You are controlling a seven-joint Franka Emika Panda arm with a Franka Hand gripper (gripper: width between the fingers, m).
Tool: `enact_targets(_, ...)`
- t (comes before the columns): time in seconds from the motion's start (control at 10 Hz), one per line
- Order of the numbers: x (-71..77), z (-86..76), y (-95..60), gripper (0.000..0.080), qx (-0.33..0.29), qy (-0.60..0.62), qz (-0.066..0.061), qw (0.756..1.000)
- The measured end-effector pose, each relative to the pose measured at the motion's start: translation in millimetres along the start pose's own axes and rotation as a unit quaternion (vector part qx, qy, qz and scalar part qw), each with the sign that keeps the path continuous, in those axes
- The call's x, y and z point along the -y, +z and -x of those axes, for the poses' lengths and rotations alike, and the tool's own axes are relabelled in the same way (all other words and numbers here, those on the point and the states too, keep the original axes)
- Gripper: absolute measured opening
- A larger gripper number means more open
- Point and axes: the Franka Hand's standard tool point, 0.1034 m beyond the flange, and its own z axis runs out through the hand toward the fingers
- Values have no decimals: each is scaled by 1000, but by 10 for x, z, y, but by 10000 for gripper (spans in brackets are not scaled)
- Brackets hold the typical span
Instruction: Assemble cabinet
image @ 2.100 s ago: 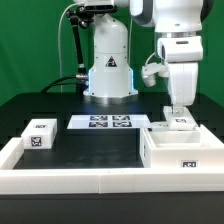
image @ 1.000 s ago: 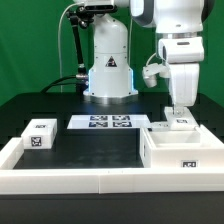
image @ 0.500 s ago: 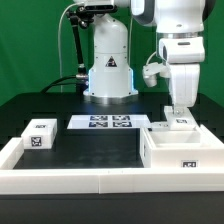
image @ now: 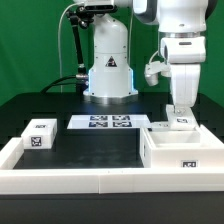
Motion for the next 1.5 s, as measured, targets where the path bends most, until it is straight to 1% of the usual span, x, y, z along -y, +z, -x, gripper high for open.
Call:
enact_targets(0.1,1,3,3,71,0,0,0,1000)
enact_targets(0.3,-1,34,39,71,-6,-19,7,1000)
enact_targets(0.4,-13,39,15,71,-6,-24,9,1000)
enact_targets(0.8,-24,51,-21,71,-4,-30,10,999)
enact_targets(1.0,-21,58,-10,71,-4,-30,9,1000)
enact_targets(1.5,-77,5,-42,71,-7,-31,13,999)
